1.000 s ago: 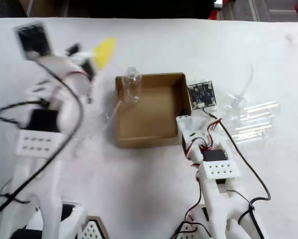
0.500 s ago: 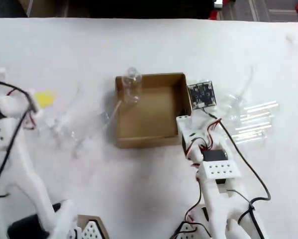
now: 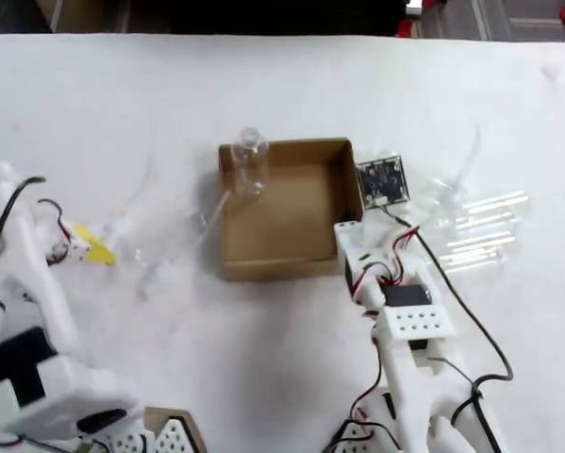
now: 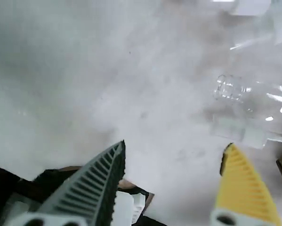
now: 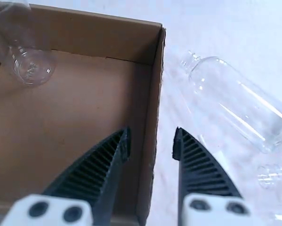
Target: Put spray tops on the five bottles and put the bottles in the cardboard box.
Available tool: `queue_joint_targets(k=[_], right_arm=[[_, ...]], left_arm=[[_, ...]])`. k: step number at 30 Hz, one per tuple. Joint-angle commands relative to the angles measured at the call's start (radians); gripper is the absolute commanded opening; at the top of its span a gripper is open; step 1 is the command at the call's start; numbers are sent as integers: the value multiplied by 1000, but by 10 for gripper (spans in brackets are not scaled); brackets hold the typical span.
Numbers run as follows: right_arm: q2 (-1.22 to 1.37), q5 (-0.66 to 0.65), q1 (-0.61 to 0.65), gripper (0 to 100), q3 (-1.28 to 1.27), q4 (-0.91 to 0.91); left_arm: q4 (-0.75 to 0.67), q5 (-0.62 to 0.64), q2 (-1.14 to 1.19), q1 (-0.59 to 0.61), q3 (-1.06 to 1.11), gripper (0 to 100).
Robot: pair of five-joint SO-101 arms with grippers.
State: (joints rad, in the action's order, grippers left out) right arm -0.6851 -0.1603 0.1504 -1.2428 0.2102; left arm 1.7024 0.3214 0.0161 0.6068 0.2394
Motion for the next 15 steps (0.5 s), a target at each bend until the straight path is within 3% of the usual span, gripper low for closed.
queue_joint_targets(k=[1,8,15], right_arm=[[-27,-9,-4,133,9,-18],[-27,-9,-4,133,9,-18],[-27,-9,-2,133,9,-19]], left_arm=[[34,26,116,-54,-106,306],[81,26,340,-51,-222,305],[84,26,369,-73,-304,305]])
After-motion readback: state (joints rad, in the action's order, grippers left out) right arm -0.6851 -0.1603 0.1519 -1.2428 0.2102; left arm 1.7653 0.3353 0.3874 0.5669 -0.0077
